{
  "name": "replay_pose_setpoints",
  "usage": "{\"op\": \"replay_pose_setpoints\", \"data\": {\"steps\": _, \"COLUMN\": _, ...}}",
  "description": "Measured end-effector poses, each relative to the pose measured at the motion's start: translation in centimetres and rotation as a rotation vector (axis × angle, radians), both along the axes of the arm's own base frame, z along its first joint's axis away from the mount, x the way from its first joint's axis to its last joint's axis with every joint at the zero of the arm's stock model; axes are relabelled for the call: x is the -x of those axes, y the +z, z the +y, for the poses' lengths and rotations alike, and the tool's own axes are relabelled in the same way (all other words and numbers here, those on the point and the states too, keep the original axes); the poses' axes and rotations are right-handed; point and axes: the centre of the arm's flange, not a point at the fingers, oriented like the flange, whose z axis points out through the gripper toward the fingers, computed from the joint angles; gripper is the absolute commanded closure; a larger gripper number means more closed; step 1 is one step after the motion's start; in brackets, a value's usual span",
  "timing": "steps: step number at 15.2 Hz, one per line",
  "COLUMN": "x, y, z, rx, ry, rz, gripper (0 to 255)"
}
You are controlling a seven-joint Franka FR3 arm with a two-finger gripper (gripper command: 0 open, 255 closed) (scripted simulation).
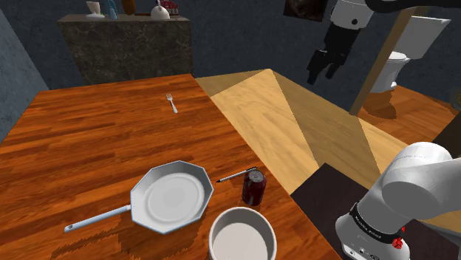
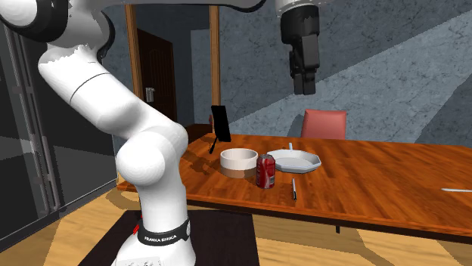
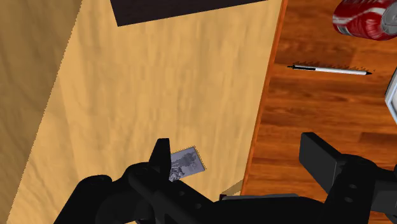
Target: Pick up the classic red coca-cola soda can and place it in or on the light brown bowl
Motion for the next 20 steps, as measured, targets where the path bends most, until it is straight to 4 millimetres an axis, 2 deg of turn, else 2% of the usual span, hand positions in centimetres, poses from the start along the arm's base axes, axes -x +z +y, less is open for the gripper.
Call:
{"op": "replay_pose_setpoints", "data": {"steps": 1, "x": 0.0, "y": 0.0, "z": 0.0, "rx": 0.000, "ry": 0.000, "rz": 0.000, "gripper": 0}}
{"op": "replay_pose_setpoints", "data": {"steps": 4, "x": -0.1, "y": -1.8, "z": 2.1, "rx": 0.000, "ry": -0.006, "rz": 0.007, "gripper": 0}}
{"op": "replay_pose_setpoints", "data": {"steps": 15, "x": 0.4, "y": -10.6, "z": 13.3, "rx": -0.001, "ry": -0.039, "rz": 0.043, "gripper": 0}}
{"op": "replay_pose_setpoints", "data": {"steps": 20, "x": -0.2, "y": -15.2, "z": 18.1, "rx": -0.002, "ry": -0.056, "rz": 0.060, "gripper": 0}}
